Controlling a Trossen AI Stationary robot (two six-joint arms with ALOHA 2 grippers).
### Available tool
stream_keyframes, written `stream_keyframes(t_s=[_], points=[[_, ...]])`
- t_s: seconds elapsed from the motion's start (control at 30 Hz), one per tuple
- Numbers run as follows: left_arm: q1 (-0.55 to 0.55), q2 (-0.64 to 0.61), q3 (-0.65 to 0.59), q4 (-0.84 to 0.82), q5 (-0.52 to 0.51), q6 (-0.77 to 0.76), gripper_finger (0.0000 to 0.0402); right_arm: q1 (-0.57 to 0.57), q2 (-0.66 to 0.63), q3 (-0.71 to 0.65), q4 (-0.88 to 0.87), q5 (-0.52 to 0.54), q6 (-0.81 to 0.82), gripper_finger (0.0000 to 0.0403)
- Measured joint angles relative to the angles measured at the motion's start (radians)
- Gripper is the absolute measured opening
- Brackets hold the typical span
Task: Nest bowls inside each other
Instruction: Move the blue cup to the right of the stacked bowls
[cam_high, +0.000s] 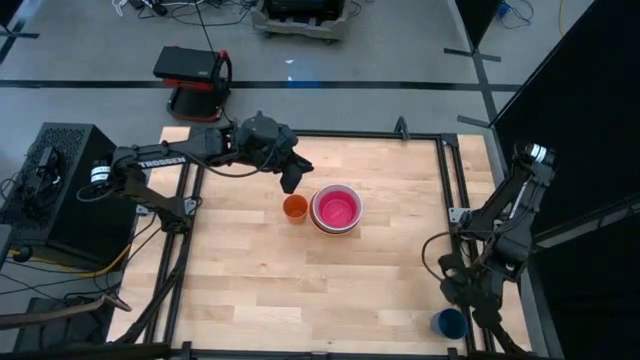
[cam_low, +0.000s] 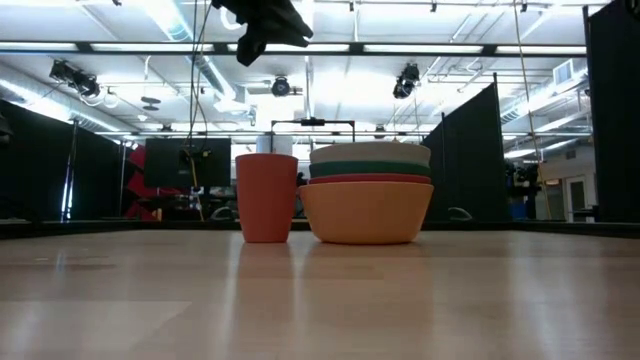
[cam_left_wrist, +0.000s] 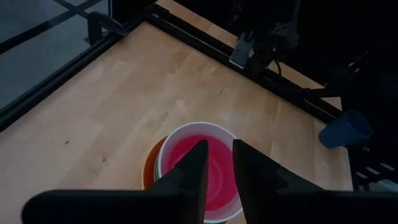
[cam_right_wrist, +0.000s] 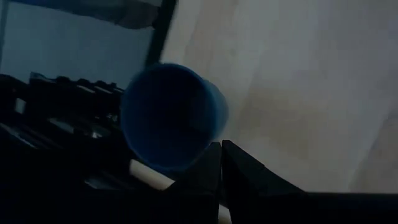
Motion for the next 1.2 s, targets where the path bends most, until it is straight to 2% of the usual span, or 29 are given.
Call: stream_keyframes(t_s=[0.23,0.67,1.2], points=[[0.0,0.008,0.0,0.001,-0.005,-0.003,0.0052,0.033,0.048,0.0,0.075,-0.002,0.022,0.0016],[0.0,0.015,0.001,-0.001,-0.005,-0.023,0.0062,0.033,0.102,0.0,0.079,-0.002,0.058,0.0193],[0.0,0.015,0.001,-0.001,-0.005,-0.024,0.0057,0.033,0.234,0.0,0.154,-0.02,0.056,0.0183]])
